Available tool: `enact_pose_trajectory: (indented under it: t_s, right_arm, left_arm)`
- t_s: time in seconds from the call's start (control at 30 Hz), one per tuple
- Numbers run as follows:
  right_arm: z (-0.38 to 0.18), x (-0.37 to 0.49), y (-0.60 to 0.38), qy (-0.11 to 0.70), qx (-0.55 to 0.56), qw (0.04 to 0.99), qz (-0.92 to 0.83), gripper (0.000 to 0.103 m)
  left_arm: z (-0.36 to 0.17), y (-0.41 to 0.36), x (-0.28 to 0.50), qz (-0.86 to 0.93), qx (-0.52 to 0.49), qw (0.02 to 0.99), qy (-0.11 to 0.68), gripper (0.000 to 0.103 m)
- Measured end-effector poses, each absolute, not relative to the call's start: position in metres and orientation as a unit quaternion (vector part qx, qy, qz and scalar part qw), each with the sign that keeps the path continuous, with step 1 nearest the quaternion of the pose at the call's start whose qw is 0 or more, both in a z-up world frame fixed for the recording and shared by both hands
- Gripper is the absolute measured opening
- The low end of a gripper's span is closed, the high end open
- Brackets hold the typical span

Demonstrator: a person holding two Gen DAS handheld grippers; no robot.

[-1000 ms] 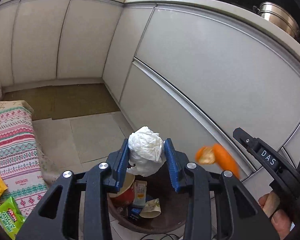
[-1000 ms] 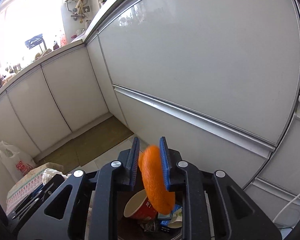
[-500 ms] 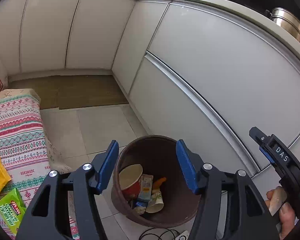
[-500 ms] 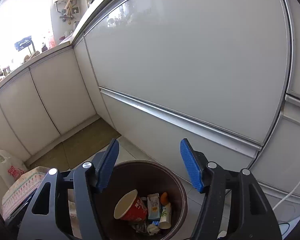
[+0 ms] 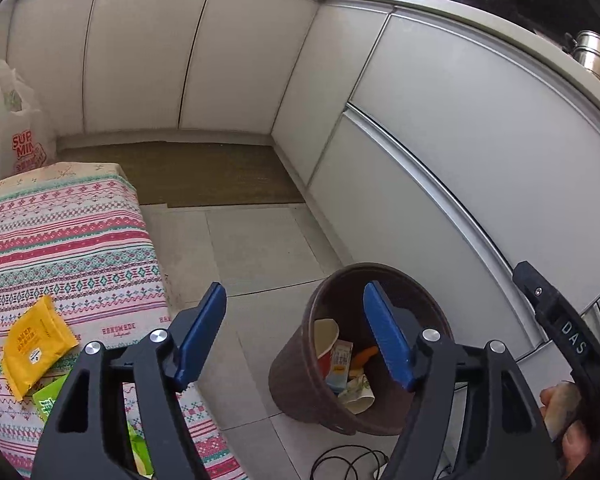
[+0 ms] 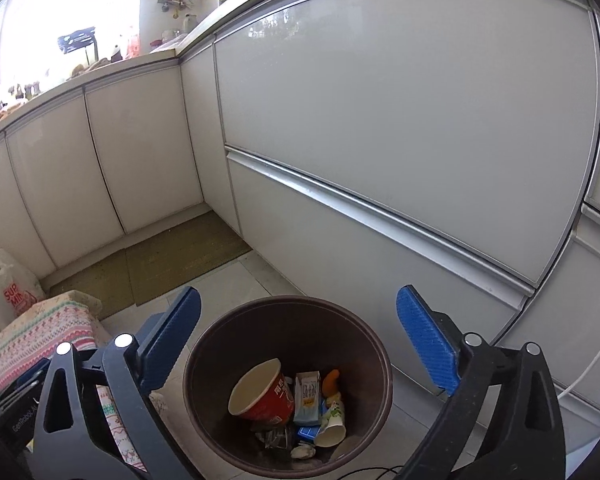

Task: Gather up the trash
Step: 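Bring both tools back over the table, then reach for the yellow snack packet with the left tool while the right tool approaches the green onion-rings bag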

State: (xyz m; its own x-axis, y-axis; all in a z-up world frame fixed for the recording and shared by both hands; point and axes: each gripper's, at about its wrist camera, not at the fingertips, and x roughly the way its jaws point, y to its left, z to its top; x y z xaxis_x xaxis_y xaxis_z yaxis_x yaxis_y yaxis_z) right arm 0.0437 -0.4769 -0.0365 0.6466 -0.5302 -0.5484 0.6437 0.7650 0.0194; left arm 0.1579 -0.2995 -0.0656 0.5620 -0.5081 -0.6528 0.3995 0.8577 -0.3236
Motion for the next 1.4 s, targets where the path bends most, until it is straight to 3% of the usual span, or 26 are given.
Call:
enact_pose_trajectory:
  t_s: [0.3,0.67,0.93,1.17,1.4]
  right_arm:
    - [-0.046,0.064,-0.432,0.303,0.05,0.901,-0.306,0.096]
    - [-0.061,0.089,-0.377,0.344,0.007,0.904,-0.254,0.096]
    - [-0.078,0.109,-0.327,0.39,-0.028,0.902,-0.186,0.096]
    - [-0.101,0.122,-0.288,0.438,-0.074,0.887,-0.126,0.096]
    - [-0.125,0.129,-0.257,0.487,-0.097,0.866,-0.059,0.096]
  left_arm:
    - [-0.061,-0.255,0.156,-0.193,-0.055,0.903,0.38,0.09]
    - [-0.072,-0.196,0.17,-0.138,-0.032,0.902,0.408,0.093]
    - [-0.092,-0.152,0.193,-0.1,0.048,0.885,0.451,0.094]
    - [-0.136,-0.119,0.214,-0.098,0.085,0.847,0.516,0.094]
    - [-0.18,-0.092,0.236,-0.116,0.043,0.811,0.572,0.094]
